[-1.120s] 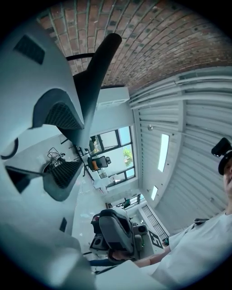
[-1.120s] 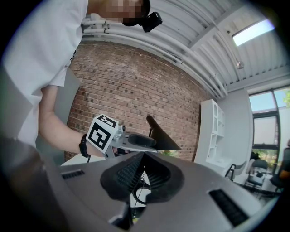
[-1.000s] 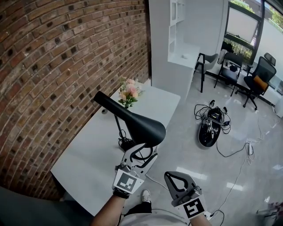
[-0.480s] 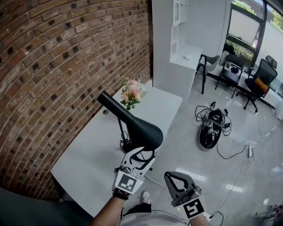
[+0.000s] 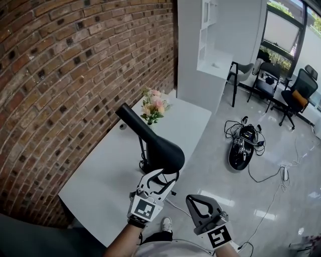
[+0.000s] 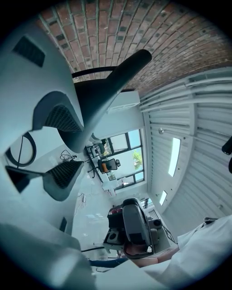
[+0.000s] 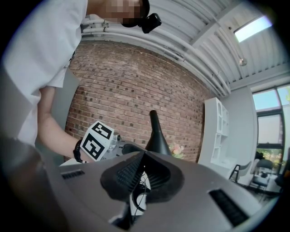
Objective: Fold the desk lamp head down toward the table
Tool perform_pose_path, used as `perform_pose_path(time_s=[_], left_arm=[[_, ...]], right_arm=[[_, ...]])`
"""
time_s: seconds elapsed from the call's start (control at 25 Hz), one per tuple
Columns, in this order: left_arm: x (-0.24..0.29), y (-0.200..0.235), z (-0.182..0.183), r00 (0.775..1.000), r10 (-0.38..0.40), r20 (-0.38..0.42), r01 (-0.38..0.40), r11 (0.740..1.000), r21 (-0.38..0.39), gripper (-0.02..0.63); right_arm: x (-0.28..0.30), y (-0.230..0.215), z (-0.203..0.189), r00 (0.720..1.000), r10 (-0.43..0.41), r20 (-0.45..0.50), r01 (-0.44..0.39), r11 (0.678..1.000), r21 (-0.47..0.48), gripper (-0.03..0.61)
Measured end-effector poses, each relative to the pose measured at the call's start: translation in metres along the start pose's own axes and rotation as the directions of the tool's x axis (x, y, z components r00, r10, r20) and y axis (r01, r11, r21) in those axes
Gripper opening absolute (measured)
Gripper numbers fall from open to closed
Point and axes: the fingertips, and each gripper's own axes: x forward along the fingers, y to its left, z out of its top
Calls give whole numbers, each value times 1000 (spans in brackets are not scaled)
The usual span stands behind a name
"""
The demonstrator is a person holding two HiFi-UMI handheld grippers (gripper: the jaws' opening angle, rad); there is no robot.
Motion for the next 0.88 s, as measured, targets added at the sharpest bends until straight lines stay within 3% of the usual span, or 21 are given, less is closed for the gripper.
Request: perform_pose_path(time_s=[0.64,0.88], left_arm=[[-2,11,-8,1000,13,-2,-13,1000,-1,199],[-4,11,-5,1000,8,23,-7,999,-42,199]], right_arm=[[16,1,-3,1000,21,-4,-21,1000,0,15],[14,0,-3,1000,8,-14,-8,1000,13,15]])
